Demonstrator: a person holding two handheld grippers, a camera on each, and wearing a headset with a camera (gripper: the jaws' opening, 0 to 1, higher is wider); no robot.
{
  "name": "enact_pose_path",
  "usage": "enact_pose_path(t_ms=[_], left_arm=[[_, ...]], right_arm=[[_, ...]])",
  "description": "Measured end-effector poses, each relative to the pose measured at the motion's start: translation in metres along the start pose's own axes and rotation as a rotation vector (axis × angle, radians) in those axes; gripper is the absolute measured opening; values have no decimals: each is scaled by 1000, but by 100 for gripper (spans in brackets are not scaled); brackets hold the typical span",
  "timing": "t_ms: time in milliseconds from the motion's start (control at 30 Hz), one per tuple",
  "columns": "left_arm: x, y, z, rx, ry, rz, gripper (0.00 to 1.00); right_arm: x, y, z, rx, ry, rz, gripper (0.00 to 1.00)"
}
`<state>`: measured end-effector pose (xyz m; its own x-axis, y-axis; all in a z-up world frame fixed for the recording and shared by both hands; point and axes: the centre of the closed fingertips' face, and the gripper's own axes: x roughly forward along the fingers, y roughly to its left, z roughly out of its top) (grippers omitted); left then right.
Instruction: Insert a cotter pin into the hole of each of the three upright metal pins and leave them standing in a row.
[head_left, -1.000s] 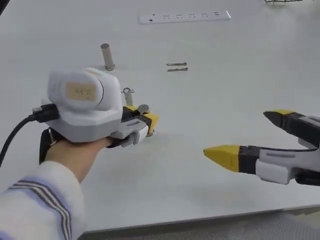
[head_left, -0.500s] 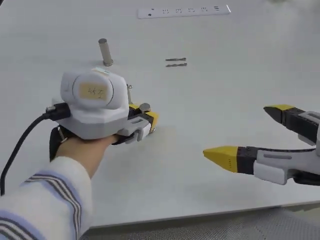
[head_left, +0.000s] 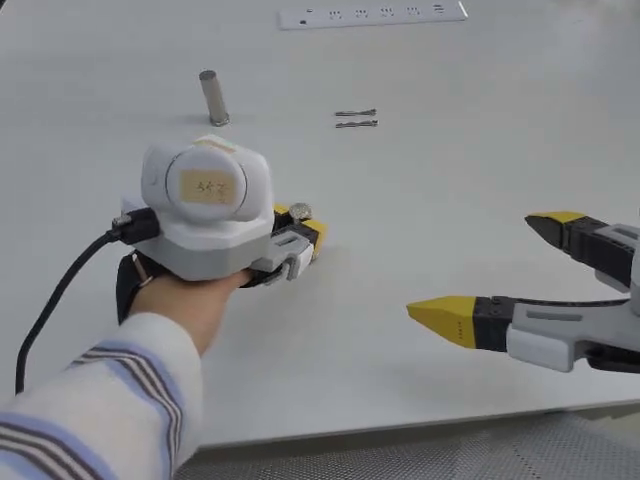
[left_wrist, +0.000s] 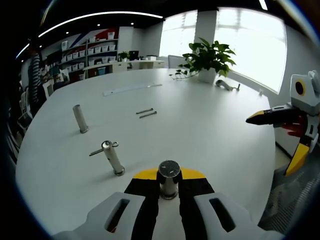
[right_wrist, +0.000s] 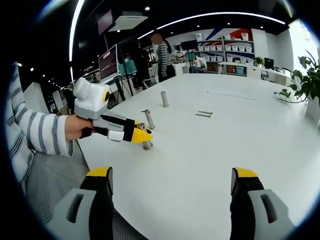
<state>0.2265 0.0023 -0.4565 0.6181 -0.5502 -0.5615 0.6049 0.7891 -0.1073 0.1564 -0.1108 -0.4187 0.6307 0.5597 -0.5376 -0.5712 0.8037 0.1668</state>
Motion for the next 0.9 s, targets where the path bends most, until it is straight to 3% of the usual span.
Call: enact_pose_path(t_ms=[267, 367, 400, 433, 567, 667, 733, 833, 900], left_arm=[[0, -1, -1, 21, -16, 9, 11], [2, 0, -3, 30, -7, 8, 11], [2, 0, -6, 41, 14, 4, 11], [1, -1, -9, 60, 37, -8, 12], [-5, 1, -6, 54, 15, -11, 20], [-14, -2, 2, 65, -18, -51, 25], [-18, -5, 2, 100, -12, -83, 29], [-30, -9, 11, 163, -60, -132, 35], [-38, -12, 14, 157, -71, -165, 36]], right_arm=[[0, -1, 0, 4, 5, -1, 97], [0, 0, 0, 0, 8, -1, 96], [0, 0, 0, 0, 9, -1, 96], [0, 0, 0, 0, 9, 0, 96], [0, 1, 0, -5, 12, 3, 96], [0, 2, 1, -9, 9, 6, 96], [0, 3, 1, -11, 10, 9, 95], [0, 2, 2, -19, 13, 10, 95], [0, 2, 3, -19, 13, 11, 95]])
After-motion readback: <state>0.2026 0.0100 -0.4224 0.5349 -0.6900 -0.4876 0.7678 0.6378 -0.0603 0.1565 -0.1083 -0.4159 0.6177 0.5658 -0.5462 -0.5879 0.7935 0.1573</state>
